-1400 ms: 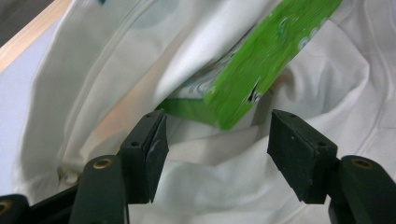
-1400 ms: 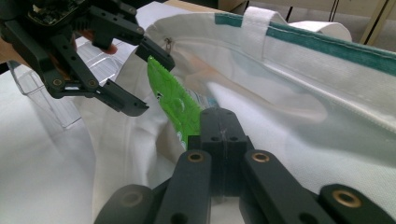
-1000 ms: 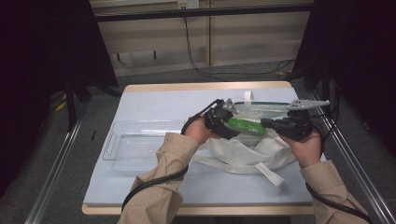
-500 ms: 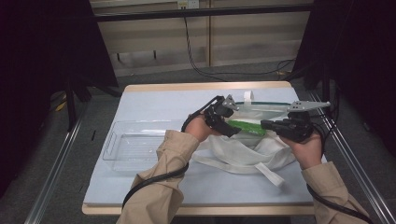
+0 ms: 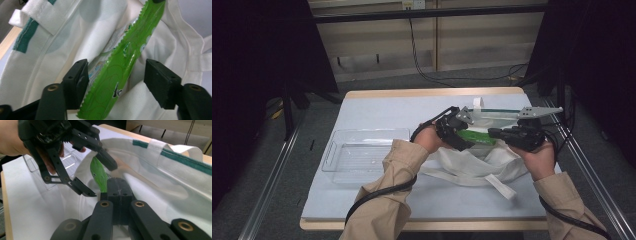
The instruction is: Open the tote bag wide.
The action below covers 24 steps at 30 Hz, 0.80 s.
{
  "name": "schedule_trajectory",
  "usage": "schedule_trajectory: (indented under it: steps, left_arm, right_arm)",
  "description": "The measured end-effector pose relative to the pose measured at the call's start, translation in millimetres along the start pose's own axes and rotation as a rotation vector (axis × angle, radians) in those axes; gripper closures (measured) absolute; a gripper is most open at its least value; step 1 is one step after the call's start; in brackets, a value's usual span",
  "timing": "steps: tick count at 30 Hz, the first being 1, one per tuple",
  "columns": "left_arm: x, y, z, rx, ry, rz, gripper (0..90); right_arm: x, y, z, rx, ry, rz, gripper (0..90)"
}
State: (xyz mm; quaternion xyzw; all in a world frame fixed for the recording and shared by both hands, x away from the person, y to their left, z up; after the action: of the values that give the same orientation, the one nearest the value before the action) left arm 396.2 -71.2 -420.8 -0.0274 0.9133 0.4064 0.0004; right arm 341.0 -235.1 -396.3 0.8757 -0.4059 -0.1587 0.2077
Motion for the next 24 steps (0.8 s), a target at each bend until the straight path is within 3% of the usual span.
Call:
schedule_trajectory:
  steps: [10,15,16,17,18,21,23,24]
  left_arm:
    - [2.4,1.2,-1.0,-0.033,-0.024,-0.018,60.1]
    - [1.6,3.1,-0.3,-0.044,-0.010,-0.025,64.2]
    - [1.2,3.7,-0.2,-0.046,-0.008,-0.029,64.9]
    - [0.8,4.8,-0.1,-0.046,-0.001,-0.032,64.9]
    - [-1.4,8.4,0.4,-0.037,0.007,-0.037,66.1]
    - [-3.5,12.2,1.2,-0.031,0.015,-0.042,67.5]
    - [-5.1,16.4,2.7,-0.034,0.017,-0.045,67.9]
    - [-5.1,16.4,2.7,-0.034,0.017,-0.045,68.2]
  right_arm:
    - [-2.3,1.4,-4.3,0.012,-0.002,-0.003,90.0]
    - [-1.4,-0.2,-4.0,0.025,-0.015,-0.005,90.0]
    - [-1.1,-0.6,-3.6,0.032,-0.010,-0.002,81.1]
    - [-1.1,-0.6,-3.6,0.032,-0.010,-0.002,81.1]
    - [0.5,-0.5,-3.2,0.035,-0.023,0.016,71.1]
    - [1.7,0.2,-2.0,0.039,-0.026,0.020,68.6]
    - [4.9,2.0,0.4,0.041,-0.037,0.025,58.9]
    - [4.9,2.0,0.4,0.041,-0.037,0.025,58.9]
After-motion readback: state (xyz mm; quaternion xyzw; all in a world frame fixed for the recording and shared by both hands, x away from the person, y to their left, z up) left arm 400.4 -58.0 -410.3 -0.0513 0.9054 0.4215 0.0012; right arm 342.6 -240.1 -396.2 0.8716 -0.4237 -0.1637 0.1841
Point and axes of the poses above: each handheld gripper's, and its own axes: y roughly backward along the jaws, z roughly out of its underside, x roughly to its right, the point moved 5 cm from there along -y, roughly forward along the jaws, and after that the axes turned 6 degrees about z, right-handed, at the moved point
